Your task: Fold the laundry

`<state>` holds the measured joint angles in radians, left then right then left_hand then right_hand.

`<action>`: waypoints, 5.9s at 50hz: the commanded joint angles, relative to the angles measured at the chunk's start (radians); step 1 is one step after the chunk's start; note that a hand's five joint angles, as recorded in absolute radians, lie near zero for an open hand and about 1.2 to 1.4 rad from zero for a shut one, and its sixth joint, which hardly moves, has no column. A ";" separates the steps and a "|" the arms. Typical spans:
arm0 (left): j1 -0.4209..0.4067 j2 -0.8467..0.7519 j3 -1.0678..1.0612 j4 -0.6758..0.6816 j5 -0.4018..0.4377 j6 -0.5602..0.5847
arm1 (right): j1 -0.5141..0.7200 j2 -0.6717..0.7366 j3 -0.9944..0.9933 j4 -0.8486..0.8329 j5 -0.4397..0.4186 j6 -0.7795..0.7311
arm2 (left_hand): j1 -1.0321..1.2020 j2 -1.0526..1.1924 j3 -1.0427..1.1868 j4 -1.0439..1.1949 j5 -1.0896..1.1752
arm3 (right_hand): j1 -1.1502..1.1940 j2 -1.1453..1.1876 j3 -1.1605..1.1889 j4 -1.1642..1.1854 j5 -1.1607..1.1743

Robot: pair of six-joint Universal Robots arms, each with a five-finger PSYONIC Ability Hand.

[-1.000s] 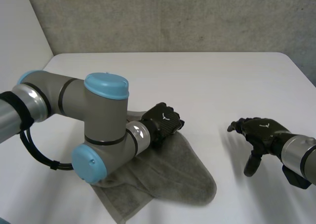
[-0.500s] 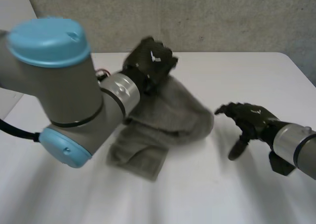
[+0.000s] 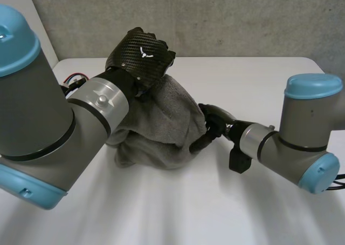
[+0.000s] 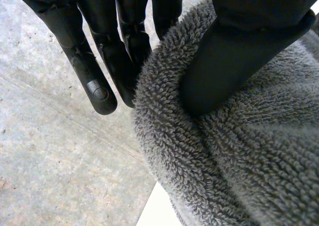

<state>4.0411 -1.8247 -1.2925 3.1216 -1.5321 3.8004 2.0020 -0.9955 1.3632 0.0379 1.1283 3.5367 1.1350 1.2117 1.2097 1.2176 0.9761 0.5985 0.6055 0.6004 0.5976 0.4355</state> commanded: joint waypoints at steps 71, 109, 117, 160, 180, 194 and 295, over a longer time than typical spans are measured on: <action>0.064 0.076 -0.528 0.549 -0.163 -0.093 | -0.048 -0.158 0.231 -0.056 0.055 -0.406 | -0.399 -0.476 -0.474 -0.481 -0.415 | -0.320 -0.327 -0.322 -0.319 -0.331; 0.288 -0.286 0.041 -0.098 0.159 -0.065 | -0.075 -0.181 0.316 -0.075 0.123 -0.745 | -0.836 -0.913 -0.911 -0.919 -0.852 | -0.337 -0.344 -0.339 -0.336 -0.349; 0.305 -0.367 0.118 -0.153 0.317 -0.007 | -0.088 -0.173 0.315 -0.075 0.122 -0.748 | -0.719 -0.796 -0.794 -0.801 -0.735 | -0.337 -0.344 -0.339 -0.336 -0.349; 0.391 -0.370 0.098 -0.382 0.366 0.179 | -0.100 -0.153 0.310 -0.093 0.123 -0.777 | 0.261 0.185 0.187 0.179 0.246 | -0.329 -0.336 -0.330 -0.328 -0.340; 0.394 -0.104 0.044 -0.328 0.284 -0.008 | -0.086 -0.167 0.275 -0.099 -0.033 -0.509 | 0.261 0.185 0.187 0.179 0.246 | -0.405 -0.412 -0.407 -0.404 -0.416; 0.397 0.010 0.041 -0.330 0.244 -0.260 | 0.012 0.007 0.142 -0.109 0.030 -0.367 | 0.261 0.185 0.187 0.179 0.246 | -0.379 -0.386 -0.381 -0.378 -0.390; 0.245 -0.245 -0.329 0.428 -0.031 -0.411 | 0.006 0.083 -0.107 0.146 0.196 -1.001 | 0.051 -0.026 -0.024 -0.032 0.035 | 0.798 0.791 0.796 0.799 0.786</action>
<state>4.2909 -2.0799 -1.4961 3.5230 -1.6100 3.3262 2.0023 -0.9284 1.1251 0.2578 1.3213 2.5524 1.1037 1.0951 1.0949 1.0952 0.9266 1.3328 1.3432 1.3431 1.3379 1.1736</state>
